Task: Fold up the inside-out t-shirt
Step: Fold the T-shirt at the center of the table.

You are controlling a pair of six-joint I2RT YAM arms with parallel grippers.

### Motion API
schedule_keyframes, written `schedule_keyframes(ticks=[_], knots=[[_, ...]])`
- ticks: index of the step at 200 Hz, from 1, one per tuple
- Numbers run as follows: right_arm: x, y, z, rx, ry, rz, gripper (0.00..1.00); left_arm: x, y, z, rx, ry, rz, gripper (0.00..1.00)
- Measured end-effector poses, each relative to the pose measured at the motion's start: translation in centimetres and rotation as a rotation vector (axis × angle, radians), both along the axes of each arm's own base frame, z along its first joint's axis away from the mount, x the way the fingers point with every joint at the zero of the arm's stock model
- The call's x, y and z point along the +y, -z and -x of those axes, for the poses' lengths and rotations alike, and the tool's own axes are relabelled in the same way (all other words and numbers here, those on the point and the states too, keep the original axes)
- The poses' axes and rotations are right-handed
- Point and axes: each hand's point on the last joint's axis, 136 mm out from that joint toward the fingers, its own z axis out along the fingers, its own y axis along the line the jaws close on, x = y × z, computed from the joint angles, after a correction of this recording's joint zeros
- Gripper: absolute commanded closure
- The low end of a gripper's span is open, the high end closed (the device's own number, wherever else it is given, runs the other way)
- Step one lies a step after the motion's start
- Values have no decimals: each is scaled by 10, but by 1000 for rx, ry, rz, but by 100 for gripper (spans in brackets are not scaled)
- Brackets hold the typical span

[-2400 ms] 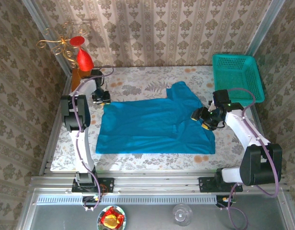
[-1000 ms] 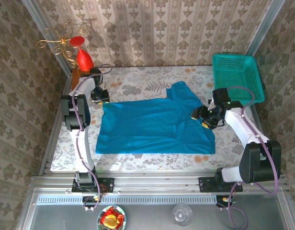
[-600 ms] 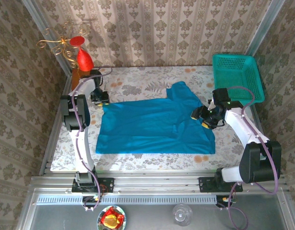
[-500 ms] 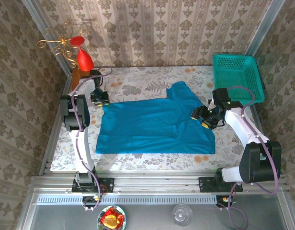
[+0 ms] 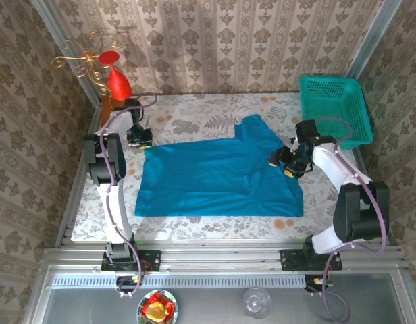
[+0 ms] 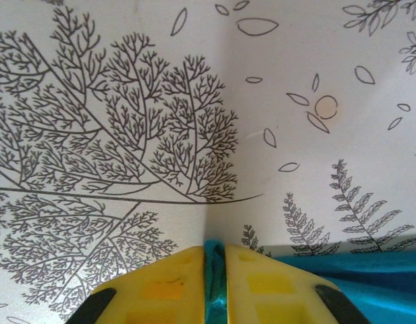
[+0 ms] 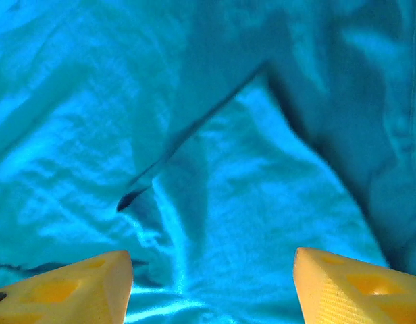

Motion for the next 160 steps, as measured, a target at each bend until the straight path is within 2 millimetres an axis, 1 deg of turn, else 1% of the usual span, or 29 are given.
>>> schedule_keyframes(ticks=[15, 34, 53, 75, 99, 114, 137, 160], knots=[[-5, 1, -15, -17, -19, 42, 37, -2, 0, 0, -2, 5, 0, 91], [-11, -2, -42, -52, -51, 94, 40, -5, 0, -1, -5, 10, -3, 92], [-15, -4, -78, -96, -91, 136, 45, -9, -1, -3, -15, 19, -7, 92], [-17, -5, -125, -151, -137, 179, 51, -13, -1, -4, -22, 28, -8, 92], [-15, -1, -171, -202, -198, 221, 60, -16, -1, -3, -26, 34, -12, 92], [-13, 2, -197, -230, -231, 238, 63, -16, -1, -2, -24, 36, -14, 92], [-7, 13, -227, -249, -289, 256, 66, -18, -2, 1, -23, 41, -15, 92], [-1, 26, -250, -250, -337, 271, 66, -19, -2, 3, -20, 43, -15, 92]])
